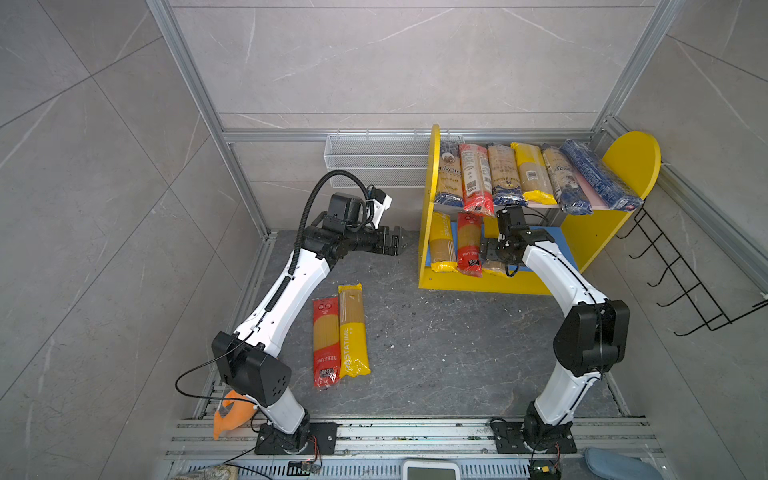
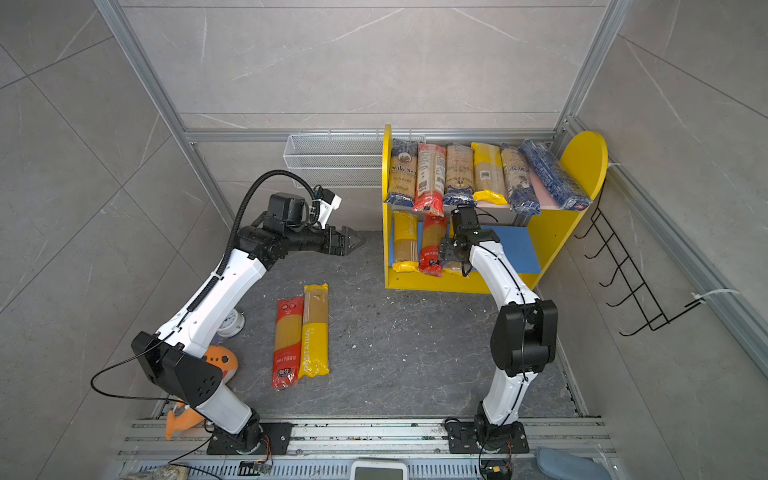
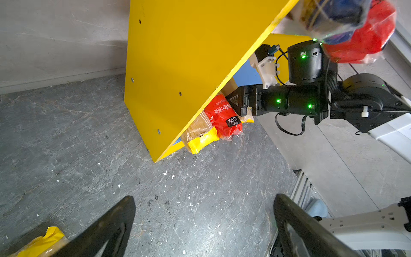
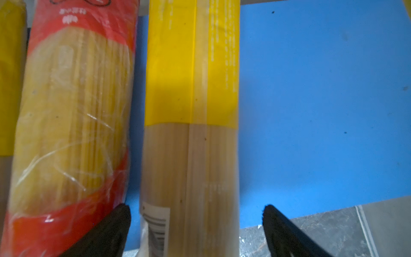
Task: Place and organize the pasta boxes and bags onto the shelf
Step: 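Carry the yellow pack onto the blue shelf beside the red pack, then release the yellow pack and draw the right gripper back toward the floor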
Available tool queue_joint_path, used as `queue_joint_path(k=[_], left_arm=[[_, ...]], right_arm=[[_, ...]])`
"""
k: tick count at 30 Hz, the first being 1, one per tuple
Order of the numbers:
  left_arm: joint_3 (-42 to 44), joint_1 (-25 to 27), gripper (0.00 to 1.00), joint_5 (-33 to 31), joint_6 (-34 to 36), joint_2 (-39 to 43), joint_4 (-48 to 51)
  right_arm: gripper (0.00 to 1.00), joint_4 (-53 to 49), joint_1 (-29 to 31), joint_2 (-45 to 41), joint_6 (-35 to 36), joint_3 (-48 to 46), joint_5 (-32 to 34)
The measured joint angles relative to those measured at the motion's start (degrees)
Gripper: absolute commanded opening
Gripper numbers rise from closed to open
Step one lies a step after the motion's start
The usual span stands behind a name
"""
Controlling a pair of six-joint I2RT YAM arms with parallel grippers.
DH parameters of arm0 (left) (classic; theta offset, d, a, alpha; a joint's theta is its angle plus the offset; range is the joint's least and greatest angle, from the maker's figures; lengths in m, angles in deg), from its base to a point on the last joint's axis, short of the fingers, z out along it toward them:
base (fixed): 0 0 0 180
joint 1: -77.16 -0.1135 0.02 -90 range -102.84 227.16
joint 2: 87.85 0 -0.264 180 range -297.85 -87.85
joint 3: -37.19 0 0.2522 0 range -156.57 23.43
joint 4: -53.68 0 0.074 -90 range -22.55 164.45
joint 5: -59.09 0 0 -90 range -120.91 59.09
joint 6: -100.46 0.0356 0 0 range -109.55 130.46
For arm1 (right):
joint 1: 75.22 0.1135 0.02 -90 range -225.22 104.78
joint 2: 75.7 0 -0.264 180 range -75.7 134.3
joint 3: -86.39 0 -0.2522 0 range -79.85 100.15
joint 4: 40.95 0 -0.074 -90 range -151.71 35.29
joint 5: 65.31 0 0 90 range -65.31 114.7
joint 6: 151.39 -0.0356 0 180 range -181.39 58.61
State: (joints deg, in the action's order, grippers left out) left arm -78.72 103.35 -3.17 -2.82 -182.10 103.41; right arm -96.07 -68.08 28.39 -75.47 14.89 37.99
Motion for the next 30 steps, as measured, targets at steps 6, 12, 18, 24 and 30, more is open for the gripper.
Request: queue_joint_path(k=[6,12,18,24,30], left_arm=[[3.23,0.00,1.00,-0.66,-0.24,2.69,0.00],[7.85,0.00,1.00,-0.74,-0.50,7.85,-0.50],[15.98,0.00,1.00,-1.20,-1.81,13.46,-1.68],[25.70,0.00,1.00,-3.72,-3.74,19.54,-2.89],[35.41,0.00,1.00,-6.14,-7.63,27.87,-2.95]], right_arm=[[0.98,1.11,-0.44,-4.48,-0.07,-3.15,0.37],[0.99,1.68,-0.52,-11.80,-0.68,-8.72,-0.66],[1.00,1.46,-0.52,-18.12,-1.84,-15.19,-3.43],[1.00,0.13,1.31,-25.53,-3.52,-22.10,-5.33],[1.00,-2.97,7.65,-33.18,-5.29,-27.74,-5.64]])
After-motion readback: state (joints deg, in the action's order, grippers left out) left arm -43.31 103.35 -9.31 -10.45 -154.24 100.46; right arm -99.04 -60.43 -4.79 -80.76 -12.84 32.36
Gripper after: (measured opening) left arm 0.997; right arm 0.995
